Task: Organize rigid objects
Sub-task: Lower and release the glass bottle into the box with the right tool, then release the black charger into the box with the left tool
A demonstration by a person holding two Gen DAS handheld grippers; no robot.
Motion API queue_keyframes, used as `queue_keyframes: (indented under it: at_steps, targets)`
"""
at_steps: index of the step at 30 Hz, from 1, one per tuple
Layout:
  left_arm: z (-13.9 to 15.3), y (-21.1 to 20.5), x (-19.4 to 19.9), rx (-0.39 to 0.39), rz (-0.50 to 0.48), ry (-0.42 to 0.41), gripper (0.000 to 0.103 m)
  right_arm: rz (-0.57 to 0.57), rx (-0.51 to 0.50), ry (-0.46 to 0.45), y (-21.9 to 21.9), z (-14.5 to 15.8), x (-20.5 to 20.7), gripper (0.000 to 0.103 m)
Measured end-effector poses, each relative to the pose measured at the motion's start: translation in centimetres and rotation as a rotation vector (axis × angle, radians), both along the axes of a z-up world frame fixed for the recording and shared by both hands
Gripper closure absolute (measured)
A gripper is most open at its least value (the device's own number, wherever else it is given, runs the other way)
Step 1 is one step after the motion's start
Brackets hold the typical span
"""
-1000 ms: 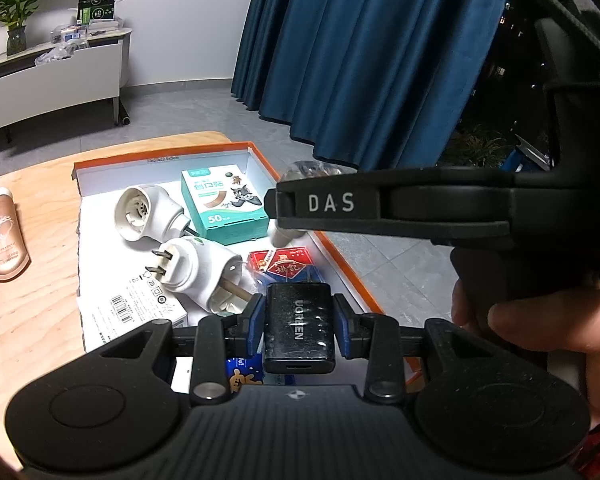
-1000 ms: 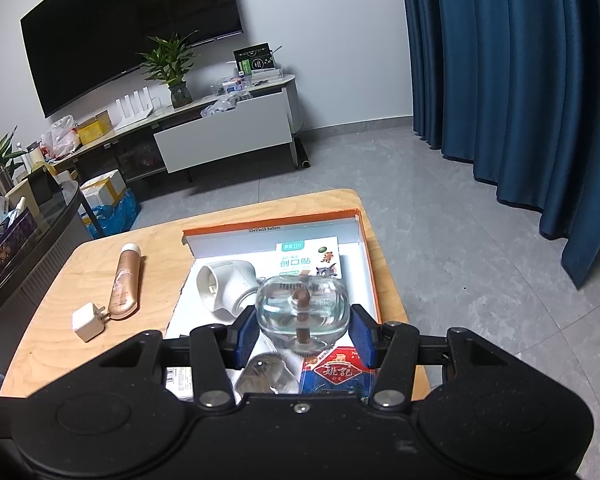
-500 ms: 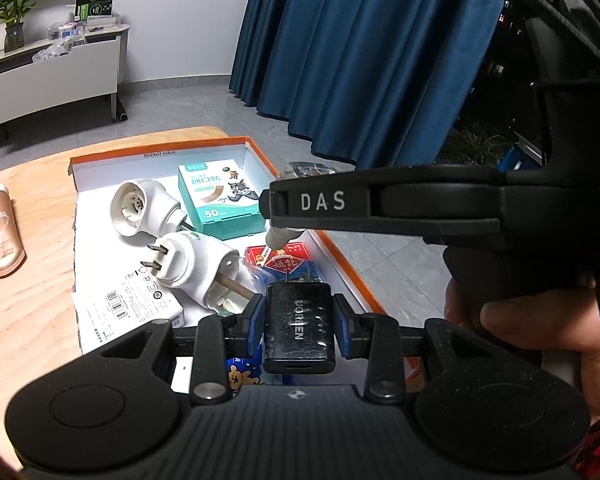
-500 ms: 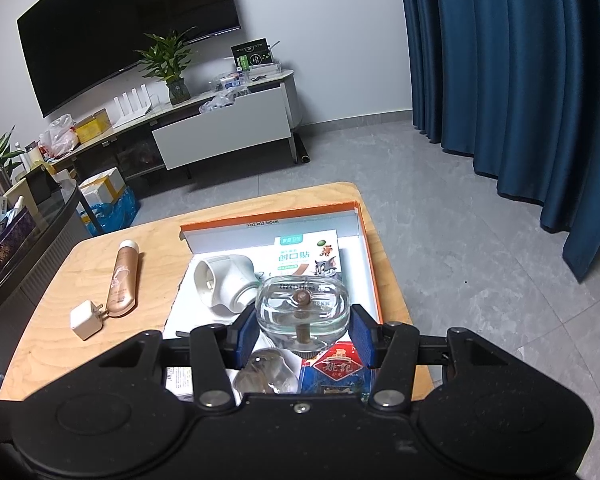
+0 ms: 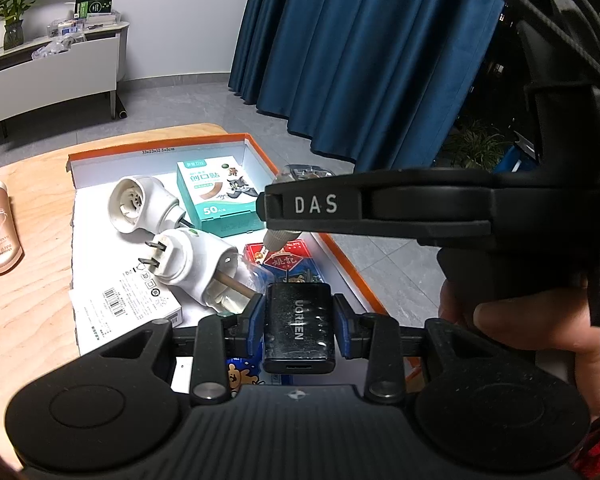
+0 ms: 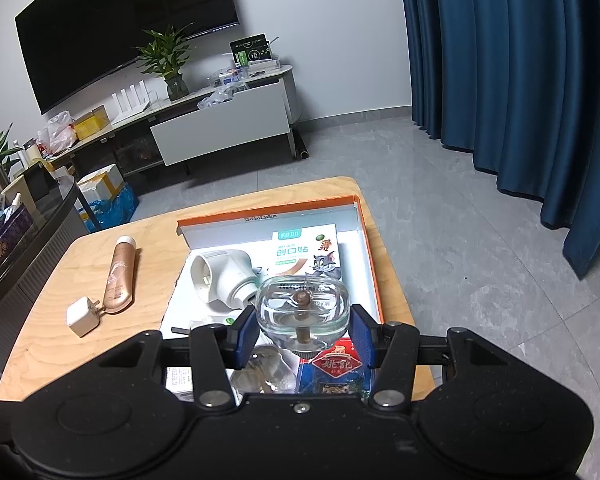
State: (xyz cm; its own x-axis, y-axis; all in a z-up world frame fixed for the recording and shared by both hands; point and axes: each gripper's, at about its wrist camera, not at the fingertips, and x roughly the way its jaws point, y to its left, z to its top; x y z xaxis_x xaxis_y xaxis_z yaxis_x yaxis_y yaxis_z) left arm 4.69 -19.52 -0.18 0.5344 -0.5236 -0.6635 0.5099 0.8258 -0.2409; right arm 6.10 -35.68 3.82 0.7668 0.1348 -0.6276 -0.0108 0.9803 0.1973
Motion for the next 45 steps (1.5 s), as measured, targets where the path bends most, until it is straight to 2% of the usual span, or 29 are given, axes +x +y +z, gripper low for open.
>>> queue_keyframes:
  at_steps: [9, 15, 21, 33, 35, 37, 39, 40, 41, 45]
  targets:
    - [-0.1, 0.0, 0.1, -0.002, 0.000, 0.003, 0.067, -0.003, 0.002, 0.009, 0.1, -0.3, 0.4, 0.043]
    - [-0.1, 0.0, 0.1, -0.003, 0.005, 0.004, 0.067, -0.018, 0.026, -0.064, -0.5, 0.5, -0.3, 0.040]
    - [-0.2, -0.2, 0.2, -0.004, -0.001, -0.001, 0.067, -0.074, -0.004, -0.089, -1.5, 1.3, -0.8, 0.040]
    - [-0.7, -1.5, 1.1, -0.009, -0.033, 0.022, 0.065, -0.095, -0.027, -0.140, -2.4, 2.7, -2.1, 0.035]
    - [-0.5, -1.2, 1.0, -0.006, -0.022, 0.013, 0.053, -0.092, -0.027, -0.143, -2.3, 2.8, -2.2, 0.034]
    - [-0.2, -0.8, 1.0, -0.001, -0.003, 0.006, 0.051, -0.086, -0.026, -0.144, -2.1, 2.9, -2.1, 0.034]
    - [0.1, -0.4, 1.1, 0.006, 0.029, 0.005, 0.044, -0.076, -0.027, -0.143, -1.7, 2.9, -2.1, 0.034]
    - [0.3, 0.0, 1.3, 0.015, 0.051, 0.003, 0.035, -0.071, -0.029, -0.143, -1.5, 3.0, -2.1, 0.032]
    - [0.5, 0.4, 1.4, 0.024, 0.075, -0.003, 0.032, -0.065, -0.028, -0.145, -1.2, 3.1, -2.1, 0.030]
    - [1.1, 2.1, 2.0, 0.049, 0.155, -0.011, 0.025, -0.032, -0.031, -0.147, 0.1, 3.3, -1.8, 0.025]
